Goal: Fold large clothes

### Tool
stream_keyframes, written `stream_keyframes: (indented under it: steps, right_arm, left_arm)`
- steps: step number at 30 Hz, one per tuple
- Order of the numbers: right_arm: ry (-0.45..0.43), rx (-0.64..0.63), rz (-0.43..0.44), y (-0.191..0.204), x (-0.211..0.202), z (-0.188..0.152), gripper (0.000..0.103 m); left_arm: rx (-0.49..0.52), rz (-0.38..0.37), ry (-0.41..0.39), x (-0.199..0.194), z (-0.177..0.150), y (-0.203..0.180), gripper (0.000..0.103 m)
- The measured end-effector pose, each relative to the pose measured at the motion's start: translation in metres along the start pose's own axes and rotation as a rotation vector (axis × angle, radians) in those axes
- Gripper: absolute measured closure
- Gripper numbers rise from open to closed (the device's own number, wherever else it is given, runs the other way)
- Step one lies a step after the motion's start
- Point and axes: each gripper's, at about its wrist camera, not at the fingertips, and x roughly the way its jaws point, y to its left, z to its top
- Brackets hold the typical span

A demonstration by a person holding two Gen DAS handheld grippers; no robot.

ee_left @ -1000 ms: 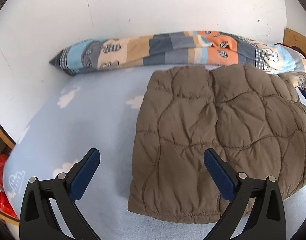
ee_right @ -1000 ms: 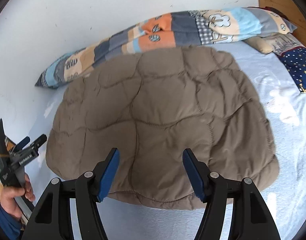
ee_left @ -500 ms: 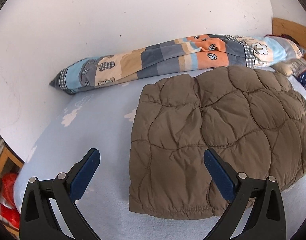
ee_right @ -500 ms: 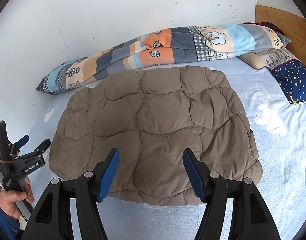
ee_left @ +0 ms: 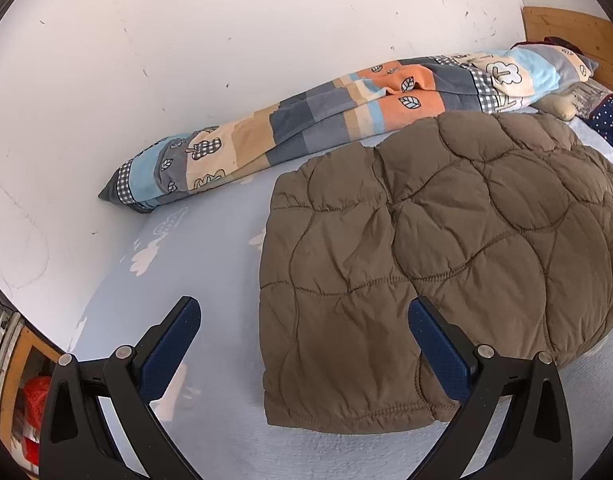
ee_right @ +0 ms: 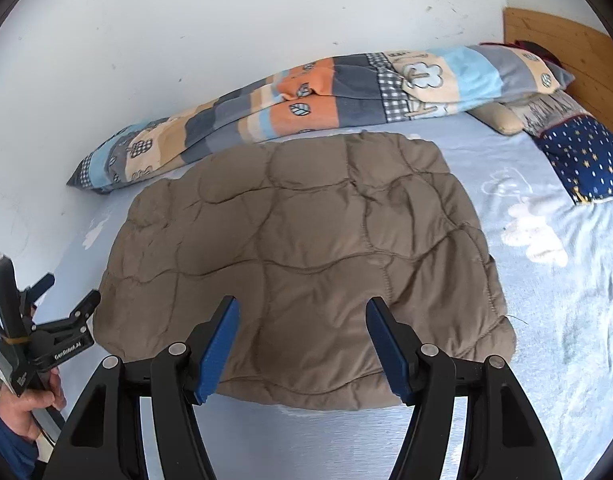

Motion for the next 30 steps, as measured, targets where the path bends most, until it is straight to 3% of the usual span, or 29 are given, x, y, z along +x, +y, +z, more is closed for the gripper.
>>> stream_keyframes:
  steps: [18, 30]
  right_arm:
    - [-0.036, 0.292, -0.067, -0.095, -0.012, 0.013, 0.034]
    - [0.007, 0.397, -0.150, -0.155, -0.002, 0.006, 0.034]
  left_arm:
    - [0.019, 0.018, 0.028, 0.013, -0.003, 0.000, 0.000]
    - [0.004, 0.032, 0.049, 0.021, -0.006, 0.008, 0.000]
